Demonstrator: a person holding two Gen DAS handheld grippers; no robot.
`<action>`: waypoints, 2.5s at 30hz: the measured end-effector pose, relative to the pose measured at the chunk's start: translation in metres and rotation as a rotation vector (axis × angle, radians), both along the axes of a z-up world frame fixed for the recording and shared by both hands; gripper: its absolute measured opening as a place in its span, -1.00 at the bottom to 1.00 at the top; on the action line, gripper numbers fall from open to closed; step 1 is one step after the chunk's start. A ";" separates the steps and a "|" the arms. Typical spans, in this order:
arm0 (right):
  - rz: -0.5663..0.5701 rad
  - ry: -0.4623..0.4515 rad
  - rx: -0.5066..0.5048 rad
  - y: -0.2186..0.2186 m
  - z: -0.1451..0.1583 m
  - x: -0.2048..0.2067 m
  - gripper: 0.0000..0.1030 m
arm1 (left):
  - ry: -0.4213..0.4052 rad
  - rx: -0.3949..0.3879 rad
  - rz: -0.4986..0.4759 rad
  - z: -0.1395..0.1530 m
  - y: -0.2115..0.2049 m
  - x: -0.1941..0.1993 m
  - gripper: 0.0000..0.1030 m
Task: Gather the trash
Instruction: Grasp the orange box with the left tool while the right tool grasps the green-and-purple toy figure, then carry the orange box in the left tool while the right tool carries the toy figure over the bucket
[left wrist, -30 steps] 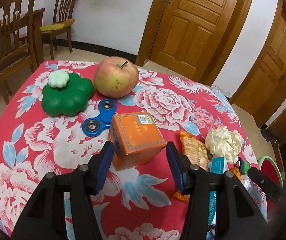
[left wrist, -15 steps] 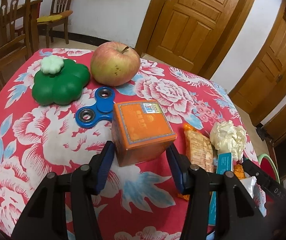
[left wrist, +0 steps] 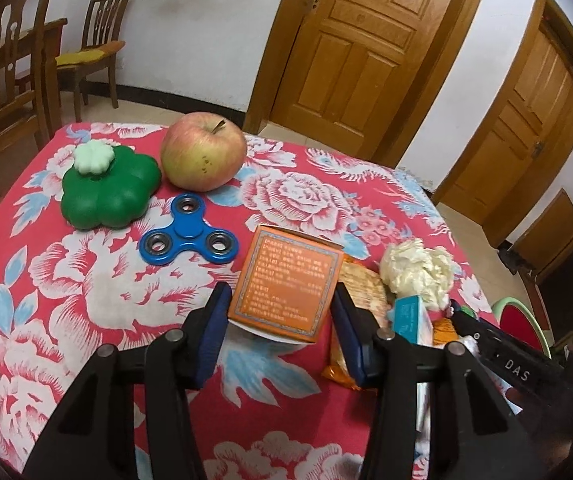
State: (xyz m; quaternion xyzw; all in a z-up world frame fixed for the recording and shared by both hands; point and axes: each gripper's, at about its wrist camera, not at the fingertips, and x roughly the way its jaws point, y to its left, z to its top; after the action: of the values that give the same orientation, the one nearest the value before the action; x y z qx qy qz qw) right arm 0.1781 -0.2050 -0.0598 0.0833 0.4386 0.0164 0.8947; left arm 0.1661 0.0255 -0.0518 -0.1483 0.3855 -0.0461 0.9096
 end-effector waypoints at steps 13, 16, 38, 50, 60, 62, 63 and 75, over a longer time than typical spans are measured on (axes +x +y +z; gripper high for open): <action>-0.014 -0.058 0.060 -0.010 0.026 -0.037 -0.06 | -0.070 -0.010 -0.049 0.031 -0.009 -0.028 -0.02; -0.019 -0.077 0.069 -0.014 0.033 -0.048 -0.06 | -0.086 -0.010 -0.068 0.039 -0.015 -0.034 -0.02; -0.131 -0.190 0.090 -0.066 0.074 -0.117 -0.06 | -0.096 0.000 -0.256 0.066 -0.090 -0.067 -0.02; -0.245 -0.195 0.114 -0.114 0.070 -0.139 -0.06 | -0.074 0.035 -0.387 0.070 -0.151 -0.064 -0.02; -0.344 -0.170 0.139 -0.155 0.056 -0.145 -0.06 | -0.050 0.072 -0.473 0.062 -0.200 -0.055 -0.02; -0.366 -0.162 0.139 -0.162 0.053 -0.145 -0.06 | -0.043 0.081 -0.489 0.059 -0.209 -0.052 -0.02; -0.374 -0.159 0.139 -0.165 0.052 -0.145 -0.06 | -0.040 0.083 -0.495 0.058 -0.213 -0.051 -0.02; -0.461 -0.105 0.118 -0.202 0.030 -0.143 -0.04 | -0.002 0.117 -0.593 0.038 -0.268 -0.039 -0.02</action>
State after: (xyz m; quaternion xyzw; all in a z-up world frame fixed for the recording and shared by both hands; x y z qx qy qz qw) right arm 0.0355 -0.4073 -0.0297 0.2322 0.3591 -0.1581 0.8900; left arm 0.1272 -0.2423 -0.0139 0.0234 0.4129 -0.2874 0.8639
